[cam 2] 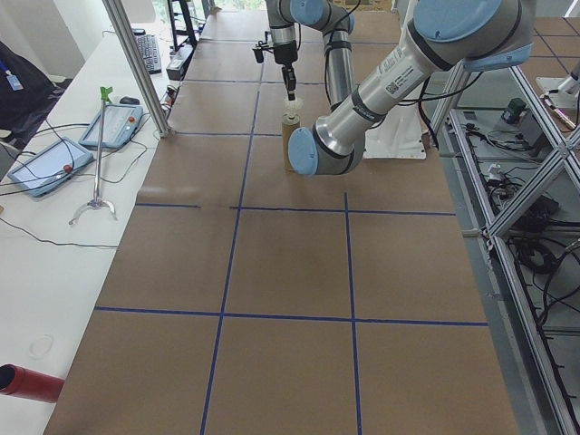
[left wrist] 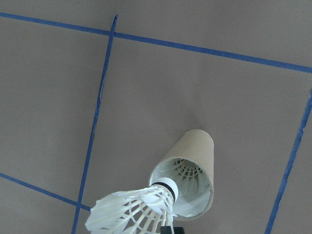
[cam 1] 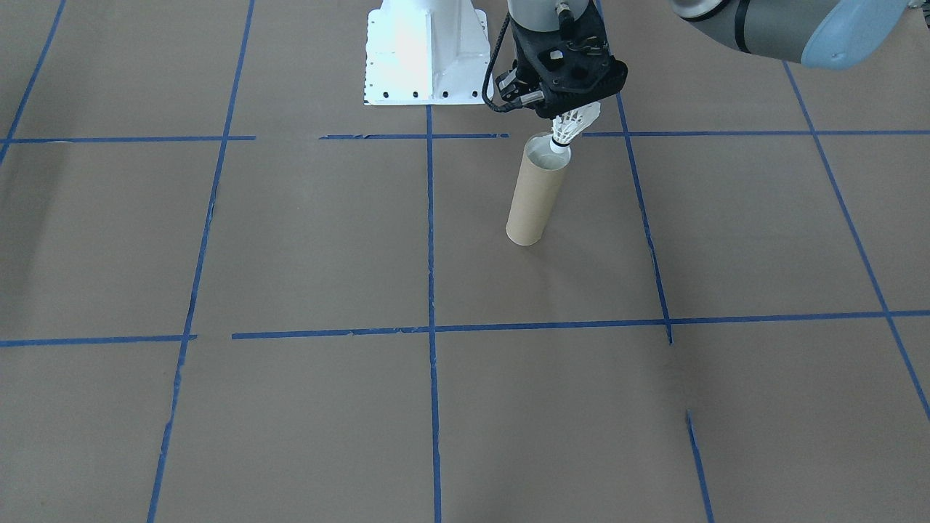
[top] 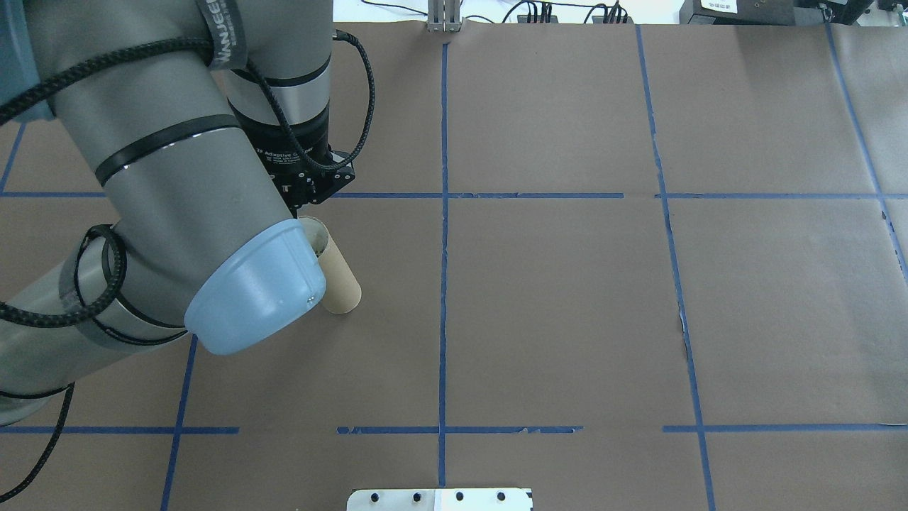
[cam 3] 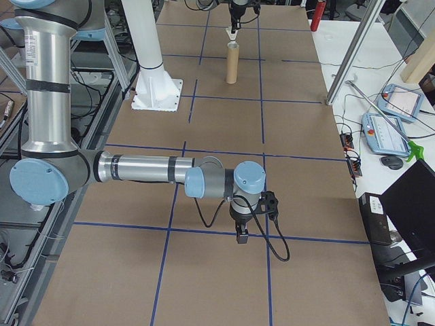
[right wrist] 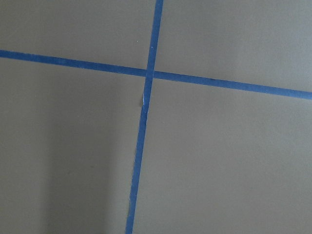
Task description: Collect badminton balls into bucket
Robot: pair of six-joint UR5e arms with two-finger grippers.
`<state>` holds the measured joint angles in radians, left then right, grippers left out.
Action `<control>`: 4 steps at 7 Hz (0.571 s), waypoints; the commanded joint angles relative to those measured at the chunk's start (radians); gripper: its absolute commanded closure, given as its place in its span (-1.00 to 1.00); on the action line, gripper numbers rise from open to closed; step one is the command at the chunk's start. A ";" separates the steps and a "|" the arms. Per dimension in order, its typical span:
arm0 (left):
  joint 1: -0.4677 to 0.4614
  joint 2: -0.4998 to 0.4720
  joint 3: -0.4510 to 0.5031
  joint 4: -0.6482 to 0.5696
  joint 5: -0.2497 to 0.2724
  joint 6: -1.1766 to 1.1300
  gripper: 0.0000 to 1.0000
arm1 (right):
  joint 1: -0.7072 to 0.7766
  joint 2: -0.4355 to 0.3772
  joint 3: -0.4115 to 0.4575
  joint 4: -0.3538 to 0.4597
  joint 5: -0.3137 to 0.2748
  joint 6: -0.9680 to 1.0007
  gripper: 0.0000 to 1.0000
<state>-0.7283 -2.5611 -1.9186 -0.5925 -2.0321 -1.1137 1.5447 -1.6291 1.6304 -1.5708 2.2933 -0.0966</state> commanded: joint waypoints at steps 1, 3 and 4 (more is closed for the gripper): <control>0.010 0.001 0.009 -0.004 0.000 0.000 1.00 | 0.000 0.000 -0.001 0.000 0.000 0.000 -1.00; 0.010 -0.001 0.038 -0.009 -0.004 0.000 0.60 | 0.000 0.000 -0.001 0.000 0.000 0.000 -1.00; 0.010 0.002 0.036 -0.018 -0.004 0.005 -0.98 | 0.000 0.000 -0.001 0.000 0.000 0.000 -1.00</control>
<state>-0.7183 -2.5609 -1.8881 -0.6022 -2.0346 -1.1127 1.5447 -1.6291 1.6291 -1.5708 2.2933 -0.0966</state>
